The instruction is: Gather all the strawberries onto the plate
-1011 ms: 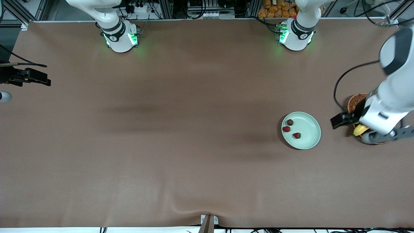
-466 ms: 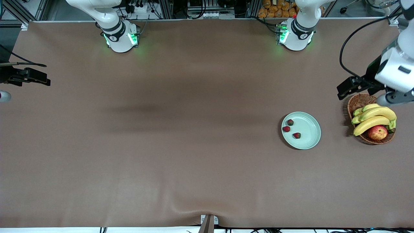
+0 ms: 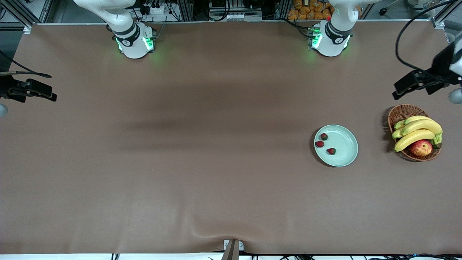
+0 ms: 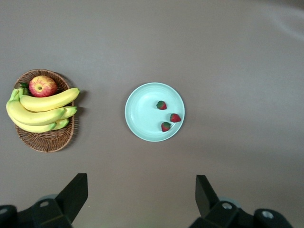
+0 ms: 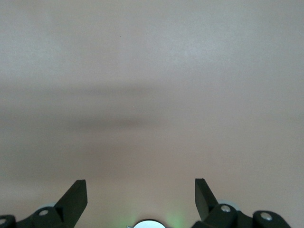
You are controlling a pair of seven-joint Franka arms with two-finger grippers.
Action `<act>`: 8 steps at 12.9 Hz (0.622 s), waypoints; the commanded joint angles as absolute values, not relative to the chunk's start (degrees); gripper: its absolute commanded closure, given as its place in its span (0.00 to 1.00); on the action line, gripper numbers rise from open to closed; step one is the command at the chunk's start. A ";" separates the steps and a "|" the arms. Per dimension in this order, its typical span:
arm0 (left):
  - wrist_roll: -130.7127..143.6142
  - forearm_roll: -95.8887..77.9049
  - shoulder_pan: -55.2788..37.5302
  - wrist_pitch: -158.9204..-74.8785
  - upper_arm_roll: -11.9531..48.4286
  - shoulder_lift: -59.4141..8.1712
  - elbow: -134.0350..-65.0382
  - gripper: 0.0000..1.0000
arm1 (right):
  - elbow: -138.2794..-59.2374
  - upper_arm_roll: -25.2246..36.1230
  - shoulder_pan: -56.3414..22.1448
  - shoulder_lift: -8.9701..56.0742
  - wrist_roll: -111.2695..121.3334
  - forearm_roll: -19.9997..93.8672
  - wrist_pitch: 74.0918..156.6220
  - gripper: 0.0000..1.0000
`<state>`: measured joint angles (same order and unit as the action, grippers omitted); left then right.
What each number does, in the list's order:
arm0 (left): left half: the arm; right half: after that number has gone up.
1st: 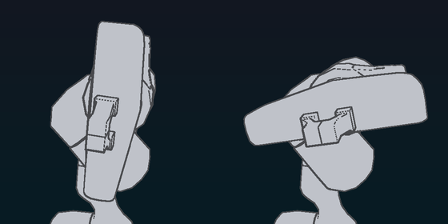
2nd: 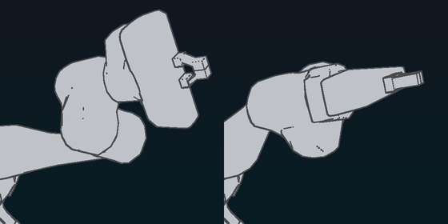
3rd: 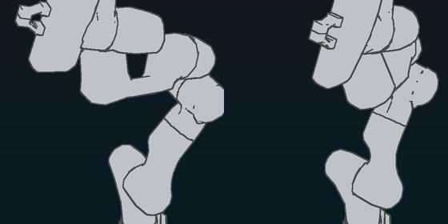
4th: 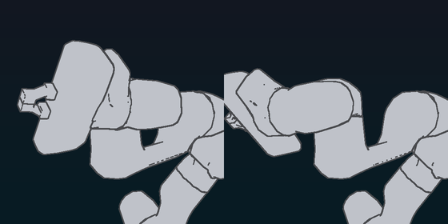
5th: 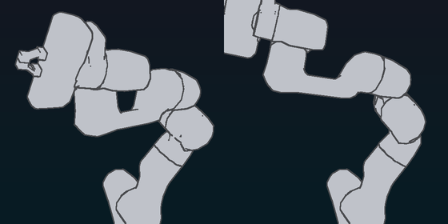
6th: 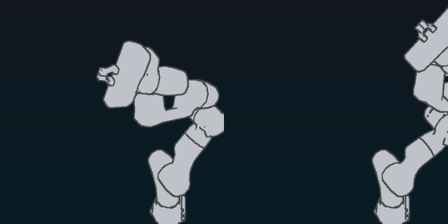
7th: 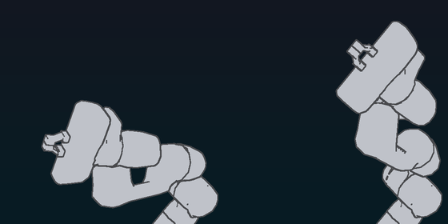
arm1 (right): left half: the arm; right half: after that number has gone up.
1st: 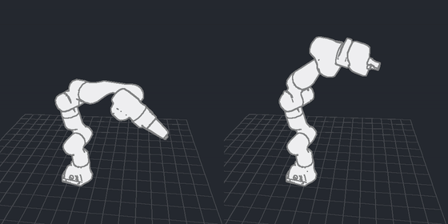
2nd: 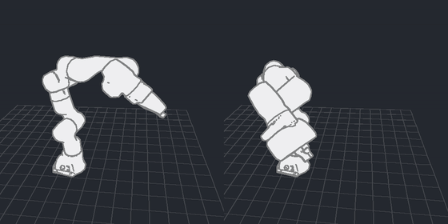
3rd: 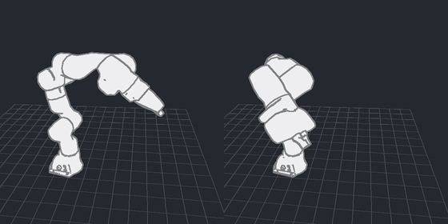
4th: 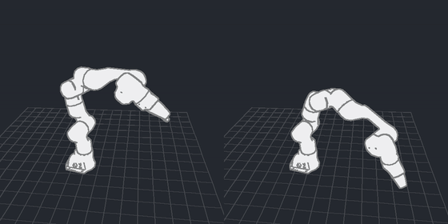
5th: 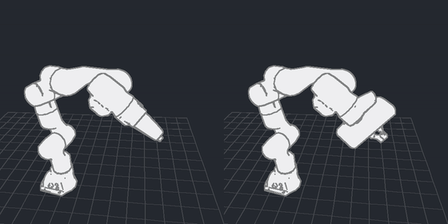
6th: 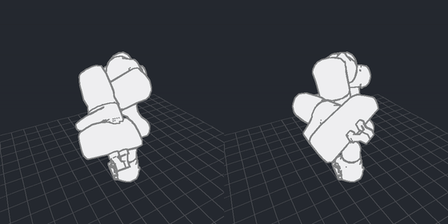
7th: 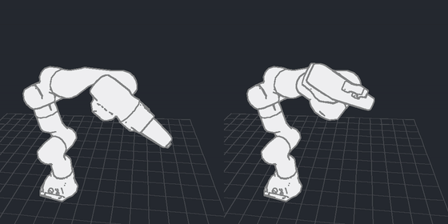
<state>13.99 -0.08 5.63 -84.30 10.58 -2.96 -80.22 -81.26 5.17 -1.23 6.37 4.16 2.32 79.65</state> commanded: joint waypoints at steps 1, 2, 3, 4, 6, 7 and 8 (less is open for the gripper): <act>12.22 -1.32 3.60 -84.02 7.65 1.66 -85.41 0.00 | -80.86 5.19 -1.05 5.98 3.43 2.64 79.28 0.00; 12.22 -1.32 3.60 -84.28 7.65 3.76 -87.69 0.00 | -80.86 5.36 -1.05 5.98 3.25 2.55 79.10 0.00; 12.22 -1.32 3.34 -84.37 7.65 4.91 -89.19 0.00 | -80.86 5.45 -0.97 5.98 3.08 2.55 79.01 0.00; 12.22 -1.32 2.73 -84.37 7.30 6.23 -90.17 0.00 | -80.86 5.62 -0.88 5.98 2.90 2.55 79.01 0.00; 12.22 -0.80 0.81 -84.38 6.34 8.43 -92.54 0.00 | -80.86 6.68 -1.05 5.98 0.71 2.55 79.01 0.00; 12.22 -0.70 -0.86 -84.20 4.50 8.52 -92.37 0.00 | -80.86 6.77 -1.05 5.98 0.62 2.37 78.93 0.00; 12.22 -0.62 -2.18 -84.11 3.00 8.44 -92.11 0.00 | -80.86 6.68 -1.14 5.98 0.62 1.15 78.06 0.00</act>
<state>12.90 -0.28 0.39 -84.05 6.15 6.66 -90.38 -81.26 6.67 -1.16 6.37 1.89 2.08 79.43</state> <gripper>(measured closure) 0.000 0.000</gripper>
